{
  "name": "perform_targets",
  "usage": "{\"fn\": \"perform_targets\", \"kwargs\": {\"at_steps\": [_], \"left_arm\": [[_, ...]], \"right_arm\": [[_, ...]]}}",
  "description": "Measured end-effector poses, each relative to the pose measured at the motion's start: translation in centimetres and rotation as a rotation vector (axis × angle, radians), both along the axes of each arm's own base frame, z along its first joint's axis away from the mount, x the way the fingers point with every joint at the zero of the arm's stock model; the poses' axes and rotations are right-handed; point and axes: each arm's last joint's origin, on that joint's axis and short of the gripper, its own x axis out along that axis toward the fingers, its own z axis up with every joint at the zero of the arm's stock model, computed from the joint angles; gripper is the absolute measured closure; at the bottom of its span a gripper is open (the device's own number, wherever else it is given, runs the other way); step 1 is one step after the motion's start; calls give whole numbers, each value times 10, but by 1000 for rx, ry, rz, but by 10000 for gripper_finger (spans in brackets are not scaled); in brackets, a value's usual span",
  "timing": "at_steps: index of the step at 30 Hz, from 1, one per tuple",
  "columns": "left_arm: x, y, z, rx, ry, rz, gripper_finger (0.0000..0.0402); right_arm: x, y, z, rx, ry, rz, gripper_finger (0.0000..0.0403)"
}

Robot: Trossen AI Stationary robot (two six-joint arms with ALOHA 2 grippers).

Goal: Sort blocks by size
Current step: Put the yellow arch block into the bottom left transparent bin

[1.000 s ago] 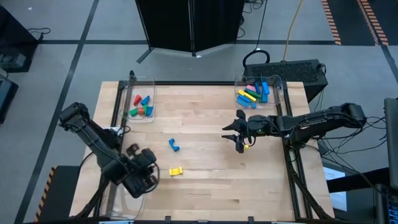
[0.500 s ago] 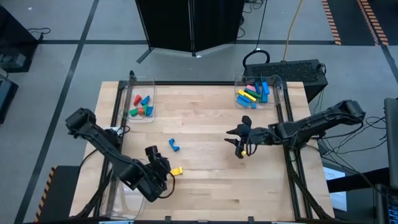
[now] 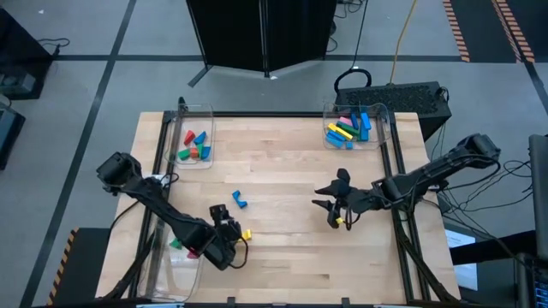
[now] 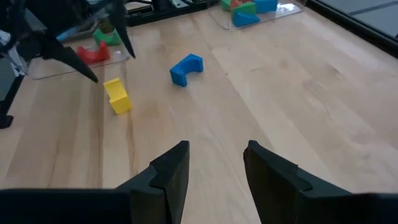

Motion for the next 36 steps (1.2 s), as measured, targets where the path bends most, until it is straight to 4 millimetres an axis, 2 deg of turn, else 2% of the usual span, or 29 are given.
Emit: {"fn": "perform_targets", "kwargs": {"at_steps": [14, 17, 23, 27, 36], "left_arm": [[1, 12, -29, -135, 0, -32, 38], [2, 14, -32, -168, 8, -31, 57], [8, 15, -30, -219, -16, -34, 131], [8, 15, -31, -224, -10, -34, 166], [8, 15, -34, -220, -1, -32, 174]], "right_arm": [[-3, 9, 1, 0, -15, -1, 255], [-3, 8, 1, -3, -15, -1, 255], [-3, 8, 1, -7, -16, 0, 255], [-3, 8, 1, -8, -15, 1, 255], [-3, 8, 1, -8, -15, 2, 255]]}}
